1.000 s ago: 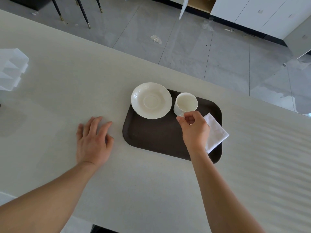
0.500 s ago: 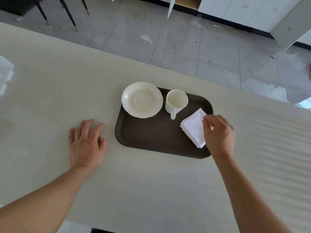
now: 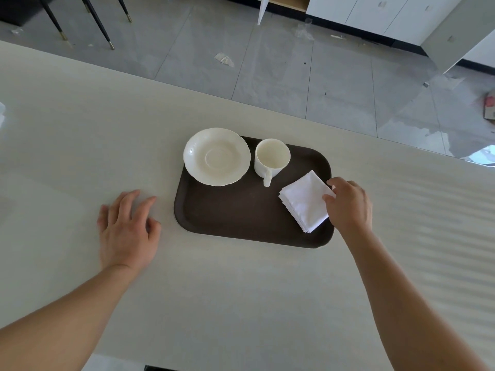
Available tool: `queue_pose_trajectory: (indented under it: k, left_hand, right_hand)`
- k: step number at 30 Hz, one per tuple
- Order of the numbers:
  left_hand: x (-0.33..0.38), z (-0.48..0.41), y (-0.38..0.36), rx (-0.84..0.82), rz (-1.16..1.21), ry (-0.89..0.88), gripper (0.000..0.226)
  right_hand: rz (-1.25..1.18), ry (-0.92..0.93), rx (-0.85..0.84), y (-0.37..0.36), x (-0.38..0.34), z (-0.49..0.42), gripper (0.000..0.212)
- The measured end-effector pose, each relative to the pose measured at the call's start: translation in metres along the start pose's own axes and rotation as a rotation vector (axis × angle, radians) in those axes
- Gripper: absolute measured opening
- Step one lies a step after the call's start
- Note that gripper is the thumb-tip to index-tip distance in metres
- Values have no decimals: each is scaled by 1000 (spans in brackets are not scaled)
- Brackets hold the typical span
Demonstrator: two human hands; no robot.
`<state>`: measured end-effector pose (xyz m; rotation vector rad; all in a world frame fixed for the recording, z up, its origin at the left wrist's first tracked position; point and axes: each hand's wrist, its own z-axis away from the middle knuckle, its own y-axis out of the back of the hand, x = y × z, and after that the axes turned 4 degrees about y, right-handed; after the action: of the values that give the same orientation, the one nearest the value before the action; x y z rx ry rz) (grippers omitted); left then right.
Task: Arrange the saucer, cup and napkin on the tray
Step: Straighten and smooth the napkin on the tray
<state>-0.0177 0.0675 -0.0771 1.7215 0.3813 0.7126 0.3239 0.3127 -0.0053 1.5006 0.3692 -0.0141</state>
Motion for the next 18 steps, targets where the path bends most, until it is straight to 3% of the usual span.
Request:
queue_pose_trajectory:
  k: [3, 7, 13, 18]
  left_hand:
    - [0, 0, 0, 5, -3, -1, 48]
    - [-1, 0, 0, -5, 1, -1, 49]
    - [0, 0, 1, -5, -3, 2, 50]
    - [1, 0, 2, -23, -10, 13, 50]
  right_hand:
    - [-64, -59, -15, 3, 2, -3, 29]
    - [-194, -118, 57, 1, 2, 4, 7]
    - [-408, -338, 165, -4, -2, 15, 8]
    - [-310, -261, 125, -10, -8, 33, 5]
